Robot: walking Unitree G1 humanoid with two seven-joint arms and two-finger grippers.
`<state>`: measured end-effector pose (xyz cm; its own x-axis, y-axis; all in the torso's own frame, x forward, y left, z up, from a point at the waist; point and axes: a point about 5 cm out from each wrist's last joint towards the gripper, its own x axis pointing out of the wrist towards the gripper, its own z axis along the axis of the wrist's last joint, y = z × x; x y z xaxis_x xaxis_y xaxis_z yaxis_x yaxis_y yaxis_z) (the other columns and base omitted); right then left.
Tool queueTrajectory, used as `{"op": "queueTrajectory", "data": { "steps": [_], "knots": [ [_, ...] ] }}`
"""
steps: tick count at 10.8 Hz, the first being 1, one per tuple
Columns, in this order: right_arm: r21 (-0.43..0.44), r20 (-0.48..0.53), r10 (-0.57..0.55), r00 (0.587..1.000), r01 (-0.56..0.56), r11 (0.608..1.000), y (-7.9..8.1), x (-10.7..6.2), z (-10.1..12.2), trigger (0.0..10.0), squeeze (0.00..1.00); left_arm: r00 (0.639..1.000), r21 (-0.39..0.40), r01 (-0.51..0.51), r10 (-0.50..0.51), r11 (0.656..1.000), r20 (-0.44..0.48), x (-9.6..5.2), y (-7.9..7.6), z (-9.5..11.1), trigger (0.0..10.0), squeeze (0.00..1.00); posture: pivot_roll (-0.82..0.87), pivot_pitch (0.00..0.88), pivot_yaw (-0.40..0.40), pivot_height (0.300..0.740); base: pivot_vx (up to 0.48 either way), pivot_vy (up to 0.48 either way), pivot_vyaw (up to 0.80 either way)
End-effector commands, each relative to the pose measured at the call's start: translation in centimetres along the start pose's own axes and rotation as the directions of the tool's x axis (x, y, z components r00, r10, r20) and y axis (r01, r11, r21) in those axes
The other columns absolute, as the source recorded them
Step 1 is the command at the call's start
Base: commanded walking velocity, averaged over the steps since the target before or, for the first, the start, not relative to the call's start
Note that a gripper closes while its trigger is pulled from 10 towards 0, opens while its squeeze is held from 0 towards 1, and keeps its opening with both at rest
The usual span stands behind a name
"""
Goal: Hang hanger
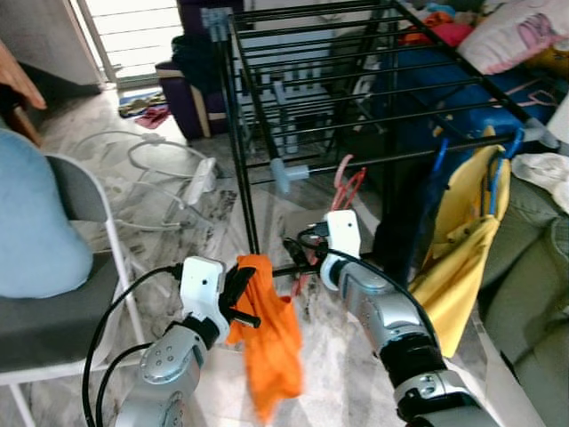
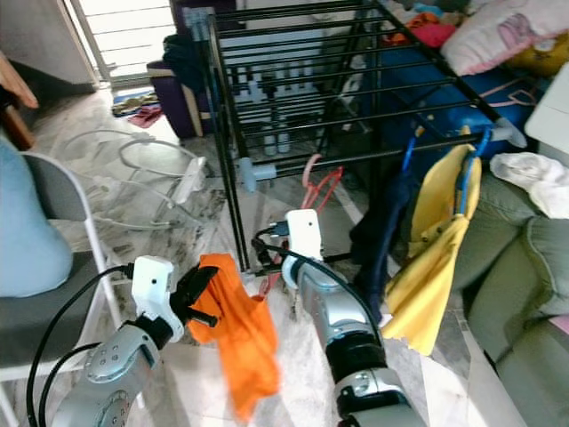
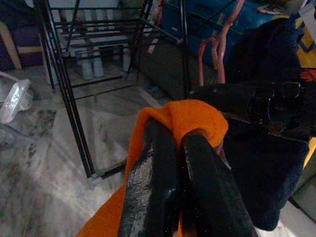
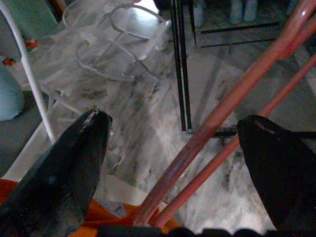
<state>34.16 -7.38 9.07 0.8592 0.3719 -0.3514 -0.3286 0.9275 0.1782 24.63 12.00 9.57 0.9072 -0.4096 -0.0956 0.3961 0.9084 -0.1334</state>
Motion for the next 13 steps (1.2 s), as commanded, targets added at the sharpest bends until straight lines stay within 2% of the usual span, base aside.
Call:
{"op": "queueTrajectory", "data": {
  "steps": [1,3,5,7,8,10,11,13],
  "knots": [
    [0.017,0.0,-0.019,1.0,0.019,1.0,-0.5,0.0,0.1,10.0,0.0,1.0,0.018,0.009,-0.009,1.0,0.011,-0.1,-0.1,0.4,10.0,0.0,-0.04,0.033,0.032,0.74,0.0,0.0,0.0],
    [0.013,0.004,-0.079,0.997,0.078,0.997,-2.1,-0.4,0.1,10.0,0.0,1.0,0.014,0.018,-0.018,1.0,0.011,0.0,-0.3,0.4,10.0,0.0,-0.05,0.032,0.036,0.74,0.0,0.0,0.0],
    [-0.017,0.041,-0.169,0.985,0.17,0.985,-4.5,-1.0,0.9,10.0,0.0,1.0,0.014,0.027,-0.028,1.0,0.011,0.2,-0.3,0.4,10.0,0.0,-0.05,0.031,0.041,0.74,0.0,0.0,0.0],
    [-0.06,0.06,-0.217,0.974,0.221,0.973,-6.2,-1.6,1.4,10.0,0.0,0.999,0.014,0.037,-0.037,0.999,0.008,0.2,-0.4,0.4,10.0,0.0,-0.05,0.031,0.043,0.74,0.0,0.0,0.0],
    [-0.067,0.07,-0.236,0.969,0.241,0.968,-6.6,-1.7,1.6,10.0,0.0,0.999,0.014,0.038,-0.038,0.999,0.006,0.2,-0.4,0.3,10.0,0.0,-0.05,0.031,0.044,0.74,0.0,0.0,0.0],
    [-0.096,0.131,-0.196,0.972,0.209,0.973,-5.5,-1.5,2.7,10.0,0.0,0.999,0.017,0.038,-0.038,0.999,0.008,0.2,-0.3,0.5,10.0,0.0,-0.05,0.028,0.047,0.74,0.0,0.0,0.0],
    [-0.113,0.142,-0.15,0.978,0.167,0.98,-4.7,-1.2,3.0,10.0,0.0,0.999,0.021,0.036,-0.036,0.999,0.006,0.2,-0.2,0.5,10.0,0.0,-0.05,0.026,0.049,0.74,0.0,0.0,0.0],
    [-0.122,0.129,-0.117,0.985,0.133,0.984,-4.0,-0.6,3.2,10.0,0.0,0.999,0.023,0.039,-0.039,0.999,0.006,0.3,-0.2,0.5,10.0,0.0,-0.05,0.024,0.05,0.74,0.0,0.0,0.0]
  ]
}}
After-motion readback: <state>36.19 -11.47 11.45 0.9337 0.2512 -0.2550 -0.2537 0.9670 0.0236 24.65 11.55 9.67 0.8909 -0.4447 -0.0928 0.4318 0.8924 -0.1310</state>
